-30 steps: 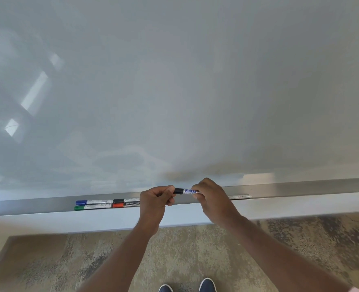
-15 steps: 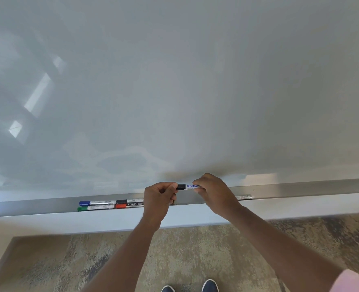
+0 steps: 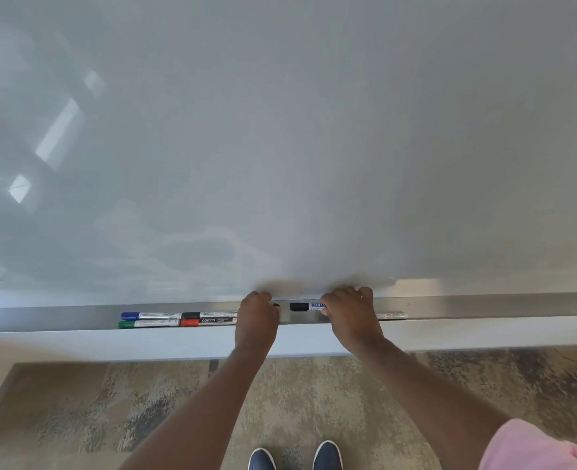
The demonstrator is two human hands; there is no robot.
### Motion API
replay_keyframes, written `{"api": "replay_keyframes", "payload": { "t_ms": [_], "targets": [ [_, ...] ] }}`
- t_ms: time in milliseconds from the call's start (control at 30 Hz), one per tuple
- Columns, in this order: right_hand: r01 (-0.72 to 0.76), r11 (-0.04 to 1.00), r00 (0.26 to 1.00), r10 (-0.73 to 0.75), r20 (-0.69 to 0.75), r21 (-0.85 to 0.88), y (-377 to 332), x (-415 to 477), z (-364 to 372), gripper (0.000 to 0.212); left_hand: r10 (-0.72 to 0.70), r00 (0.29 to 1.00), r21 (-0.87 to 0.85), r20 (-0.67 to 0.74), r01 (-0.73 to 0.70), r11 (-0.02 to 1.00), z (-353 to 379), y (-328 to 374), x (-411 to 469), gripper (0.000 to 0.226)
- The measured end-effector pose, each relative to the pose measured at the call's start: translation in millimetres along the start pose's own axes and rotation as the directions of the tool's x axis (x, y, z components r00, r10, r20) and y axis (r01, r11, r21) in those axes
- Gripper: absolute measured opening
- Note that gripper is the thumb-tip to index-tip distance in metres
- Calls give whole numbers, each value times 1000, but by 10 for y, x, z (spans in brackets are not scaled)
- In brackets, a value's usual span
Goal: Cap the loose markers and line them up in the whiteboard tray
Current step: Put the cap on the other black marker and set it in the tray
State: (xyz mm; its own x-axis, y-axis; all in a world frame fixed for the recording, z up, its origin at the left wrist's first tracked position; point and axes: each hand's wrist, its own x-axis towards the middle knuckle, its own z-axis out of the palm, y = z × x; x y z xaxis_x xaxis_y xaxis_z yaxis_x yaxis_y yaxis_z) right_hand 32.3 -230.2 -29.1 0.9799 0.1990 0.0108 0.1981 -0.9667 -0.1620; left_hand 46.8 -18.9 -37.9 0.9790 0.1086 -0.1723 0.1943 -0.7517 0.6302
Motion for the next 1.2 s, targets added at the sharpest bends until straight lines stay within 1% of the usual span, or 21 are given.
{"api": "replay_keyframes", "payload": {
  "t_ms": [133,233,300,367,433,500,600,633,667,733,767,833,900,1000,1100,1200],
  "targets": [
    [8,1000,1000,-9,-29,-15,-25,18,64,14,-33,996,118,85,23,993,90,35,71,22],
    [6,1000,999,-7,-41,-20,-36,35,94,14,-31,995,196,99,11,980,134,32,85,15],
    [7,1000,999,-8,-42,-22,-34,47,122,14,-21,995,211,100,-1,978,135,37,87,22],
    [5,1000,999,-6,-41,-28,-37,56,150,14,-18,997,174,73,5,985,92,51,85,34],
    [1,1000,999,-2,-37,-23,-54,59,178,13,-1,1000,94,21,-1,996,-3,57,79,36],
    [10,1000,1000,-11,-20,-20,-97,66,207,11,10,1000,20,-25,-9,1000,-124,15,58,29],
    [29,999,1000,-28,10,-17,-209,99,250,13,-49,995,-109,-92,39,993,-339,-133,28,15],
    [35,999,999,-35,19,-14,-257,111,261,13,-94,989,-180,-115,73,981,-433,-191,14,11],
    [42,999,999,-42,25,-9,-301,123,272,14,-169,979,-278,-115,132,952,-529,-245,-3,13],
    [52,999,998,-52,39,3,-392,148,289,16,-289,955,-500,-60,222,837,-680,-376,-23,17],
    [60,998,997,-60,50,8,-447,165,298,18,-318,948,-585,-27,243,774,-746,-440,-31,17],
    [75,997,995,-75,67,7,-518,189,311,20,-337,941,-700,31,261,664,-824,-508,-46,17],
    [90,996,993,-90,80,0,-596,216,321,22,-343,937,-776,69,267,572,-882,-555,-71,18],
    [114,993,988,-112,108,-14,-707,257,346,22,-342,934,-842,107,268,468,-930,-624,-94,18],
    [138,990,980,-131,149,-38,-789,293,387,20,-328,936,-874,128,262,410,-958,-681,-105,18],
    [159,986,972,-149,183,-42,-830,302,407,32,-310,940,-892,144,259,370,-961,-717,-116,16]
  ]
}}
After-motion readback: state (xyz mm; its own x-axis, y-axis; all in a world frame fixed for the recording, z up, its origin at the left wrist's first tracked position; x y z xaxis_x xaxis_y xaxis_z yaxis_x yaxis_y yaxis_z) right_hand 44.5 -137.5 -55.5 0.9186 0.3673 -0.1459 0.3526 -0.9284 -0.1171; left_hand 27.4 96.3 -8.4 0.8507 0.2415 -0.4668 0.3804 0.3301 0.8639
